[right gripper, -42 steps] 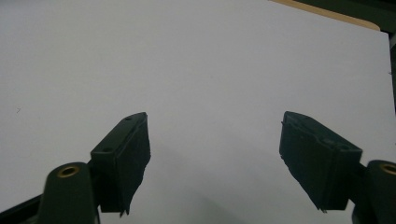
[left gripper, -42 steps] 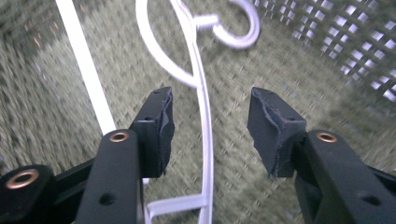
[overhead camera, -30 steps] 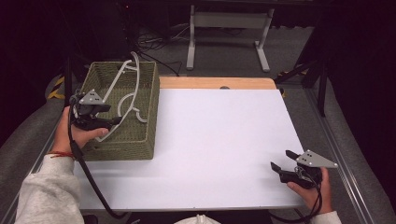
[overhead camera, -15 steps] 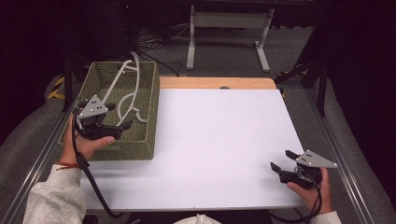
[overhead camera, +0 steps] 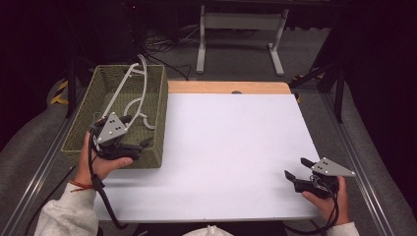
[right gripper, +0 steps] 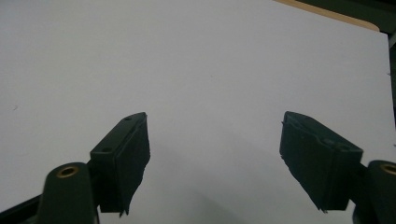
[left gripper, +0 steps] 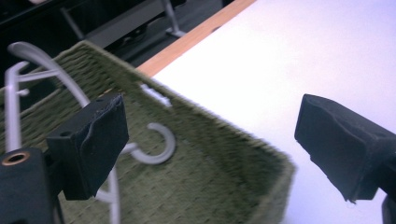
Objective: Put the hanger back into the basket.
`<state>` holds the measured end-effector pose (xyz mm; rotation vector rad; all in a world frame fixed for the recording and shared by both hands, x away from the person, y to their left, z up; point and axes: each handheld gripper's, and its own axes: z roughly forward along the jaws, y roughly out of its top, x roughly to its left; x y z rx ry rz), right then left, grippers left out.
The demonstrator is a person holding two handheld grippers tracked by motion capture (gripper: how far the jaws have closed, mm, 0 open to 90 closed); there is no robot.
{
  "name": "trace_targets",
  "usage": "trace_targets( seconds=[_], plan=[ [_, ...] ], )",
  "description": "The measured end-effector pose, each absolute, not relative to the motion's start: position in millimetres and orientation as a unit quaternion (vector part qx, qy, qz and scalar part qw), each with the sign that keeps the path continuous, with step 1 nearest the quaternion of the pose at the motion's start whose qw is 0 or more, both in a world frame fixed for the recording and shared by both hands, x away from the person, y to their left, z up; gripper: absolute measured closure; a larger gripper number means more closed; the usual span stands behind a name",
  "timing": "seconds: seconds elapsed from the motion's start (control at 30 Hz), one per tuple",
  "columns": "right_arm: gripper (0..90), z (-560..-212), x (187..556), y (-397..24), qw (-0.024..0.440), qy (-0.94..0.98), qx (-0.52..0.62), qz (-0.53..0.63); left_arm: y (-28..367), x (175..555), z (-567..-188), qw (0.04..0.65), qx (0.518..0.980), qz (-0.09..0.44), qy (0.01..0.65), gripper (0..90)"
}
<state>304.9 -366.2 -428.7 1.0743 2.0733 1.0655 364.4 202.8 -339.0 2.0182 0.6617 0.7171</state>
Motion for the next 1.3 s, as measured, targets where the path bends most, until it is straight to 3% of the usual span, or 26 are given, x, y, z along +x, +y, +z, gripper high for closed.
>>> trace_targets(
  seconds=[0.2, 0.73, 1.3],
  plan=[
    [24.5, -428.8, 305.0, -364.3, 0.283, 0.777, 0.398, 0.397, 185.3, 345.2, -338.6, 0.477, 0.798, 0.283, 0.238, 12.4],
    [22.2, -429.1, 304.8, -364.3, 0.281, 0.778, 0.398, 0.397, 150.8, 323.9, -354.8, 0.496, 0.818, 0.248, 0.154, 14.2],
    [18.2, -429.7, 303.7, -352.9, 0.286, 0.796, 0.376, 0.379, 136.2, 322.3, -398.3, 0.432, 0.861, 0.227, 0.141, 14.6]
  ],
)
